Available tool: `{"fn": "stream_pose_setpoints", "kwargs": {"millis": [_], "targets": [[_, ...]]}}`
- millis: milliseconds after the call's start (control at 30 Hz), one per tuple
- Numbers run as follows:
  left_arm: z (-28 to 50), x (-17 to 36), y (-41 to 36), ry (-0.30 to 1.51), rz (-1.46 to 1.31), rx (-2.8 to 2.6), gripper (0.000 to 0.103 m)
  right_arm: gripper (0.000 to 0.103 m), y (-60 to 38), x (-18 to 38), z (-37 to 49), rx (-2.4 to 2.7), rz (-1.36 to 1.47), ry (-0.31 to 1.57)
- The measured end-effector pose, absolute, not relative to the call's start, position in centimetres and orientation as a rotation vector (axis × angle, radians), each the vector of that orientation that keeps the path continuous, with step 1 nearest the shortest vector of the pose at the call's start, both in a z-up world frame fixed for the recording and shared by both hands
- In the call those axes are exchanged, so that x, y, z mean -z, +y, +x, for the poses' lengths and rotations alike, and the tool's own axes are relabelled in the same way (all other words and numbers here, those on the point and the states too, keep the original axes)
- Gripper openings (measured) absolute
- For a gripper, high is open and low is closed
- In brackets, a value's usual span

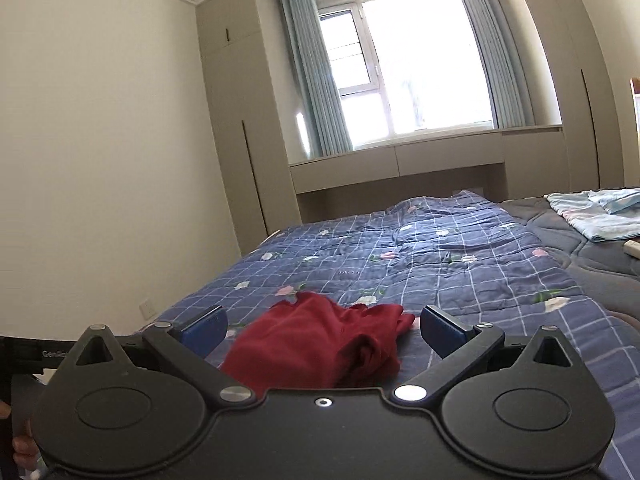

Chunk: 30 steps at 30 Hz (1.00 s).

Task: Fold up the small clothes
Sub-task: 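Open both grippers and pull them back from the folded shirt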

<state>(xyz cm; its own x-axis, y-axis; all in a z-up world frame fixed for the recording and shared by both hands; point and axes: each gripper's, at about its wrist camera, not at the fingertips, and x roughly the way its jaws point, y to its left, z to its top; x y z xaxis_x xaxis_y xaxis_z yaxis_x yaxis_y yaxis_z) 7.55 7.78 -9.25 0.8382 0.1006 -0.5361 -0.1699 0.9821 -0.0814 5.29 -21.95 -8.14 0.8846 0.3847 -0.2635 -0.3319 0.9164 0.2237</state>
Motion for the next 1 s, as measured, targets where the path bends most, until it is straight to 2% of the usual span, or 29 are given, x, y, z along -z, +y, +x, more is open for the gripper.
{"fn": "stream_pose_setpoints", "kwargs": {"millis": [433,1000], "targets": [[-3.5,10.0,7.3,0.512,-0.145,-0.158,0.103,0.102,-20.8,8.4,-5.2,-0.401,0.121,0.305],[-7.2,12.3,6.0,0.555,-0.144,-0.16,0.103,0.102,-22.3,9.9,-7.8,-0.36,0.137,0.335]]}}
